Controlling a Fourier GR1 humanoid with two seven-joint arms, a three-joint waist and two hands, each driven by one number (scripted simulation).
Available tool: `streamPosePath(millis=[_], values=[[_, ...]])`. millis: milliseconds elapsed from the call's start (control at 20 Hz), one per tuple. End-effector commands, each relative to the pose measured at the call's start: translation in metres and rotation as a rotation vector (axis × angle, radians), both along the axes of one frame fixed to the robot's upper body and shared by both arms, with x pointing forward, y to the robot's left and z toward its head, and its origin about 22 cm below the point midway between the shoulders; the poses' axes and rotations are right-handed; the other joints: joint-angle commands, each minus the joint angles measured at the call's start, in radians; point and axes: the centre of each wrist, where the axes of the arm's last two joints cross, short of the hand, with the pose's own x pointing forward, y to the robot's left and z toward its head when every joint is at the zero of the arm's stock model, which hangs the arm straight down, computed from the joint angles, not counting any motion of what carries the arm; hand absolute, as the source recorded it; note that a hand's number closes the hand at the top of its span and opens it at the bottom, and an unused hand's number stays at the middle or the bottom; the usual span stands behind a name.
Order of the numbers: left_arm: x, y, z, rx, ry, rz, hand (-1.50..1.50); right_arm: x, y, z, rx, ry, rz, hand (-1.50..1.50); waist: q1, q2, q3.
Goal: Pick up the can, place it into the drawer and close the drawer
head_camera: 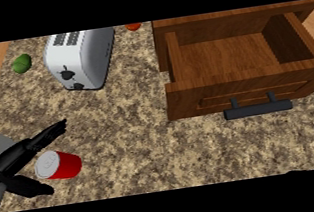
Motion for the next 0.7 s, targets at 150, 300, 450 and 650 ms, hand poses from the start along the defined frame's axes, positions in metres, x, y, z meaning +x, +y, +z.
streamPosePath(millis=[150, 300, 450, 650], values=[[0.003, 0.002, -0.014, -0.177, 0.036, -0.125, -1.5, -0.007, -0.003, 0.012, -0.003, -0.005, 0.01, -1.5, -0.003, -0.002, 0.001], [0.015, 0.003, -0.008, -0.163, 0.052, -0.142, -1.5, 0.004, 0.002, 0.003, -0.014, -0.009, -0.003, -1.5, 0.004, 0.0, 0.001], [0.02, -0.008, -0.011, -0.171, 0.035, -0.157, -1.5, 0.0, 0.003, 0.005, -0.01, 0.011, -0.003, -1.5, 0.008, -0.003, 0.002], [0.015, -0.012, -0.027, -0.165, 0.039, -0.148, -1.5, -0.007, 0.001, 0.015, -0.005, 0.006, 0.002, -1.5, -0.005, 0.0, 0.0]])
